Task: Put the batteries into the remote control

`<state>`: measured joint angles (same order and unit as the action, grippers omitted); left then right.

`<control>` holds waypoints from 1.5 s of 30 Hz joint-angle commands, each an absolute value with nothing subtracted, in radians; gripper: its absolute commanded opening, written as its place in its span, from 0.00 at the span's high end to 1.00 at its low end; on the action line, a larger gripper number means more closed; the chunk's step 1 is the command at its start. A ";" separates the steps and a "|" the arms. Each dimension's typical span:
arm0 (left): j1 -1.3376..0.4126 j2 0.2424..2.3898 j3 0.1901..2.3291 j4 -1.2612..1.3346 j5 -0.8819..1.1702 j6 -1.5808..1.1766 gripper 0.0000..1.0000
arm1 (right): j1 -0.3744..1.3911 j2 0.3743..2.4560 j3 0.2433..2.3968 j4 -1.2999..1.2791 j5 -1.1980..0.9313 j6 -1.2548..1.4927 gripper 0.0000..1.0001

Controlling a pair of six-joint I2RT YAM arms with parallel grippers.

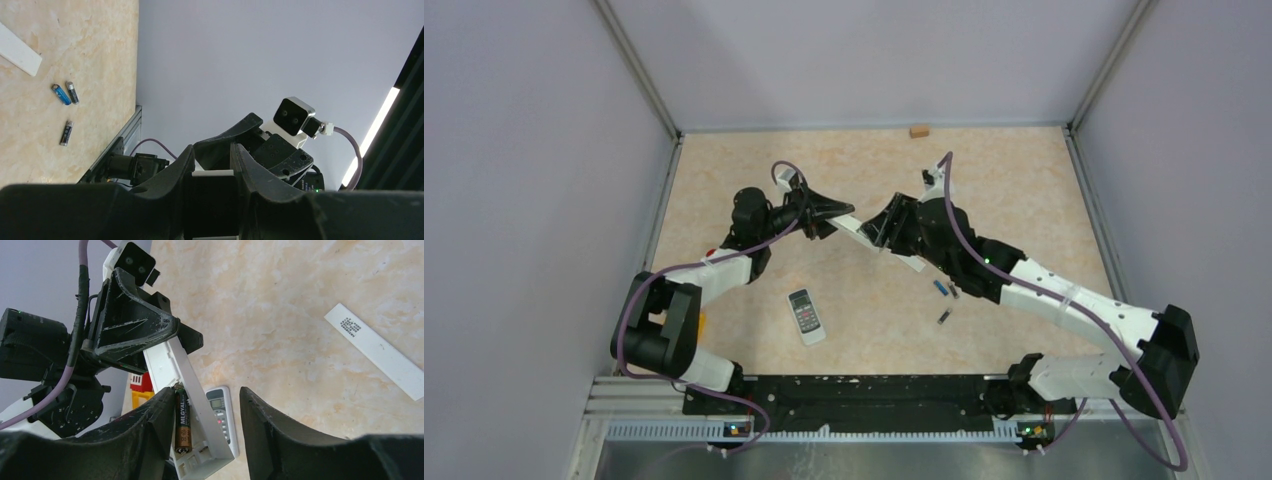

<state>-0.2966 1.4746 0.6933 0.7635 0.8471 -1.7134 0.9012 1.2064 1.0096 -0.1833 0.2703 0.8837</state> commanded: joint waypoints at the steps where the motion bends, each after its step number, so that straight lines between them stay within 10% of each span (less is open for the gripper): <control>1: -0.302 1.446 0.691 0.850 0.863 -1.721 1.00 | 0.896 1.161 1.008 -0.177 0.302 0.884 0.42; 8: -0.301 1.452 0.690 0.843 0.860 -1.706 1.00 | 0.896 1.093 0.977 -0.128 0.270 0.899 0.24; 45: -0.302 1.458 0.692 0.994 0.890 -1.790 1.00 | 0.814 0.925 0.597 0.414 0.030 1.294 0.18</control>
